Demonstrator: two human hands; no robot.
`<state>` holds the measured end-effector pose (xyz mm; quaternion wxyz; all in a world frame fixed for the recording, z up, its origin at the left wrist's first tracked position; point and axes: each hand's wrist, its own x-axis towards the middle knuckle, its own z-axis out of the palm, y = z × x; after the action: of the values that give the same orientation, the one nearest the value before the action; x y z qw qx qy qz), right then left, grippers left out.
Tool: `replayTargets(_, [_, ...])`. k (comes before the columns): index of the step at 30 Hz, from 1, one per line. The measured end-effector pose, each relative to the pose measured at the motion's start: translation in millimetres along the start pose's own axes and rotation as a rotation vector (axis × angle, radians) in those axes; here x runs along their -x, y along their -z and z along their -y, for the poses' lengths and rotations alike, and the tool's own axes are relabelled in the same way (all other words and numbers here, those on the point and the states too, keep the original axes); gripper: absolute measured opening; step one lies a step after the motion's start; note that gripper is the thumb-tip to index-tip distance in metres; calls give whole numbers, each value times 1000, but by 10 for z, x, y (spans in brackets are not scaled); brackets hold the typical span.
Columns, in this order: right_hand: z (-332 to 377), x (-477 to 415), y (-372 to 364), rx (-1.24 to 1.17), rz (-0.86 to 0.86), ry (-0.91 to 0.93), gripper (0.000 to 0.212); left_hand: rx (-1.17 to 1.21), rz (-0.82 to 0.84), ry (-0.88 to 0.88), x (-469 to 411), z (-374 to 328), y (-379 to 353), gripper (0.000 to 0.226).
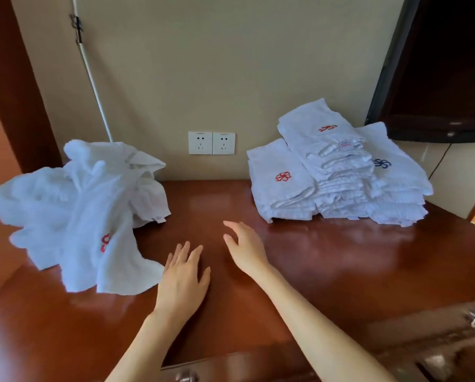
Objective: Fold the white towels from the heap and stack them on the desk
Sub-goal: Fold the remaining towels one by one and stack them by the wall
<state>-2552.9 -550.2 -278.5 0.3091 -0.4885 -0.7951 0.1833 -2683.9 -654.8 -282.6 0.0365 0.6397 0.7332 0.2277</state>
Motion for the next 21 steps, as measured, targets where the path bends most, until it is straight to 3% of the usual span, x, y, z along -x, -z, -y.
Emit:
replayTargets(5, [607, 220, -389, -367, 106, 45, 34, 139, -395, 57, 538, 308, 205, 35])
replayTargets(10, [1090, 530, -624, -617, 295, 13, 48, 198, -789, 212, 826, 413, 353, 43])
replayTargets(13, [1290, 586, -725, -594, 338, 12, 65, 401, -736, 347, 857, 412, 400, 51])
replayTargets(16, [1491, 513, -744, -470, 291, 3, 80, 604, -593, 531, 835, 446, 468, 41])
replayTargets(18, [1618, 441, -771, -419, 266, -20, 81, 594, -492, 491, 821, 474, 447, 32])
replayTargets(21, [1734, 357, -840, -443, 272, -68, 75, 581, -419, 455, 795, 488, 427, 36])
